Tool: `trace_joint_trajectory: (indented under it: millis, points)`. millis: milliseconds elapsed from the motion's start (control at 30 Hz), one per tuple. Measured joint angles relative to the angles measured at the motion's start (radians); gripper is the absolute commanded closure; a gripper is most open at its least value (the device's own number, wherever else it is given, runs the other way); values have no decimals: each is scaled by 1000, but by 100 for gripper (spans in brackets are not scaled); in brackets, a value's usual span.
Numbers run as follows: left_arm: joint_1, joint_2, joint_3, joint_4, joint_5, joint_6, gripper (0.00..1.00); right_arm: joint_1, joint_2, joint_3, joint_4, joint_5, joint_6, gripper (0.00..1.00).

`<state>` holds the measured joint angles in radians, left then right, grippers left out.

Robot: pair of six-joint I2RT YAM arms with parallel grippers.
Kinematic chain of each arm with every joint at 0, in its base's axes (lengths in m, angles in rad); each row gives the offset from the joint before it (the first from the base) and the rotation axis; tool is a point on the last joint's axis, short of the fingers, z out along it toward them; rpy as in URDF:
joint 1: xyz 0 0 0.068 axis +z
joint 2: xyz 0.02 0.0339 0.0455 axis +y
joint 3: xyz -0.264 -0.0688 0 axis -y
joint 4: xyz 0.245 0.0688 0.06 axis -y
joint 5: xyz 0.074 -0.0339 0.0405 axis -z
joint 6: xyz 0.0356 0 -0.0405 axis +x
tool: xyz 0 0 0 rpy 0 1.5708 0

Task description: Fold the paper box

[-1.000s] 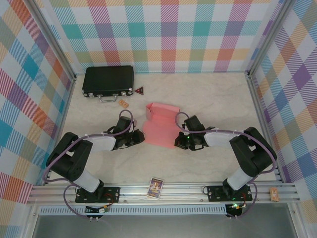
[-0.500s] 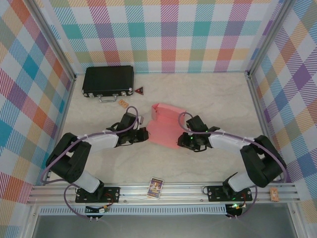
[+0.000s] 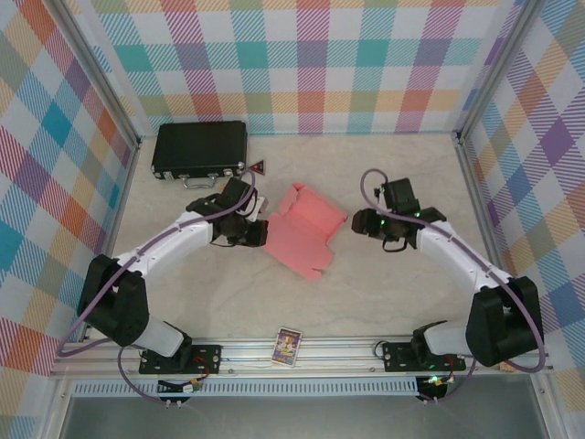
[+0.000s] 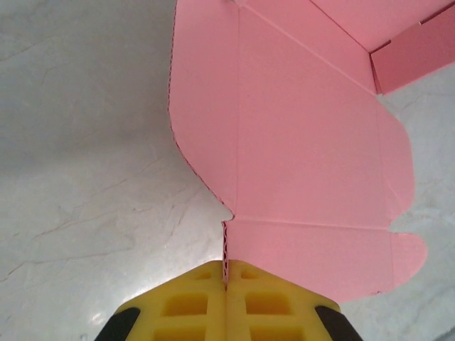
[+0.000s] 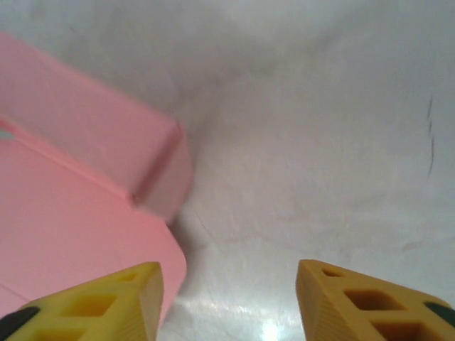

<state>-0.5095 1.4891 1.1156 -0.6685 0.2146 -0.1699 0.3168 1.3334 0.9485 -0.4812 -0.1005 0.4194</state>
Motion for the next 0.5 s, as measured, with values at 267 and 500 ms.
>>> trace_joint_trajectory:
  millis: [267,500]
  points:
    - [0,85,146,-232,9,89,100,-84,229,261,-3,-226,-197,35]
    - [0,137,217,-340,10,124,100,-72,396,386,-68,-407,-346,28]
